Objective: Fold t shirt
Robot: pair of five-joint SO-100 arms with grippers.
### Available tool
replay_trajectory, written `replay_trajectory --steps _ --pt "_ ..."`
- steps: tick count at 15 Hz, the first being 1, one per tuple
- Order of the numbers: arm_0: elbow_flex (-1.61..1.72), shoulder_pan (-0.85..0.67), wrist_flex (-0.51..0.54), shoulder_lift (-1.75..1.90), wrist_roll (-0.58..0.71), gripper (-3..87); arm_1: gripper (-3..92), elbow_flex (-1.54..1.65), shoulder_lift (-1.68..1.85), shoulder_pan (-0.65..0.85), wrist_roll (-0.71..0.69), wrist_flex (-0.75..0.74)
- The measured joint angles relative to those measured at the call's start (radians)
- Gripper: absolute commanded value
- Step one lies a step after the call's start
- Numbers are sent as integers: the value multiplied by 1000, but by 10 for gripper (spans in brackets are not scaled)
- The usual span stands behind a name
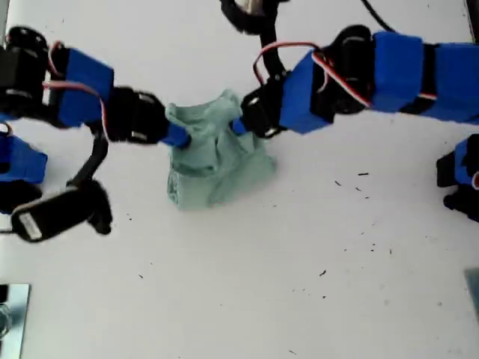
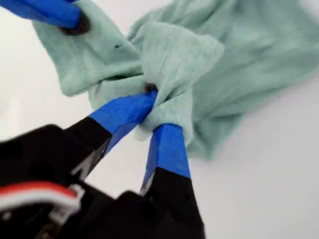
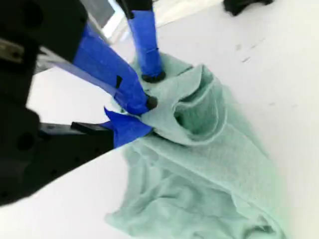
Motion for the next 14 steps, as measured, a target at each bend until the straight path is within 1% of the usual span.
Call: replay_trajectory --steps 1,2,3,4,5,6,7,9,10,11,12,13,14 --pt "3 -63 2 18 29 -3 -5 -37 -32 32 -23 -6" --pt "3 -78 2 23 32 -3 -5 -48 -41 41 -37 -15" --pt "9 -77 3 25 32 -3 106 -49 -43 38 -49 -23" --pt "25 -83 0 34 32 29 323 -48 -43 46 -55 -35" --pt "52 -104 -12 61 26 262 277 -52 -43 66 -71 -51" --pt "106 -137 -26 121 15 311 235 -54 -41 95 -83 -54" --pt "187 -199 -31 218 -3 314 225 -46 -34 153 -60 -61" --pt "351 -364 -20 456 -17 314 216 204 199 337 -3 -156" --pt "399 -410 5 546 -17 312 211 310 330 408 3 -158" --pt "449 -419 34 612 -17 308 203 377 419 453 3 -133" --pt "515 -410 38 684 -31 301 193 479 518 472 3 -107" --pt "578 -397 32 746 -54 287 206 580 621 479 2 -86" --pt "667 -351 11 816 -87 268 203 684 726 476 2 -69"
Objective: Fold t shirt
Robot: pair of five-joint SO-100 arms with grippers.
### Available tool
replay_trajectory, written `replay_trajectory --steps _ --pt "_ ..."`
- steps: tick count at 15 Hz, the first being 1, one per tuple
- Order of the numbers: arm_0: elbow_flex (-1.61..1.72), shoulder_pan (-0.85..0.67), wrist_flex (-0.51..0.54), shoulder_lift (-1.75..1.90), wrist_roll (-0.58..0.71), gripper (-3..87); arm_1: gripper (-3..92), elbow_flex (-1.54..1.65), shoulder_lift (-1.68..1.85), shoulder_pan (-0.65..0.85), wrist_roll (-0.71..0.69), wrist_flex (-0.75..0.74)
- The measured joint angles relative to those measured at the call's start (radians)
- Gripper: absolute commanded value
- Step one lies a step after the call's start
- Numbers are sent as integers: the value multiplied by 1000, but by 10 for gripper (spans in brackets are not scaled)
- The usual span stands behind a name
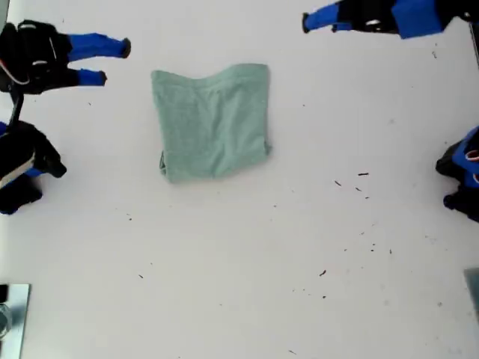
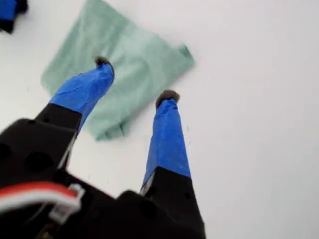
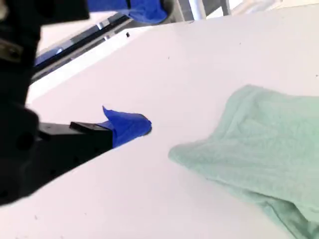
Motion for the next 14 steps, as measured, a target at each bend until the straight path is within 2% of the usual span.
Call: replay_trajectory --steps 2,3,4,6,7,8,9,11,12,14 --pt "227 158 -84 143 -84 204 181 295 256 -5 0 2" --pt "360 256 -158 241 -133 168 168 482 403 -8 20 2" --pt "509 365 -222 362 -201 167 160 683 569 -8 57 3" --pt "811 523 -245 684 -272 179 153 1063 950 -87 209 48" --pt "868 554 -239 769 -295 184 153 1233 1134 -84 296 104" --pt "904 592 -206 804 -311 180 146 1298 1173 -67 402 107" --pt "917 624 -193 819 -238 178 144 1301 1200 -58 400 155" --pt "923 678 -193 828 -170 178 135 1304 1226 -3 115 179" --pt "923 698 -193 828 -166 178 134 1305 1227 -15 55 179" --pt "923 715 -193 828 -166 178 133 1305 1229 3 34 179"
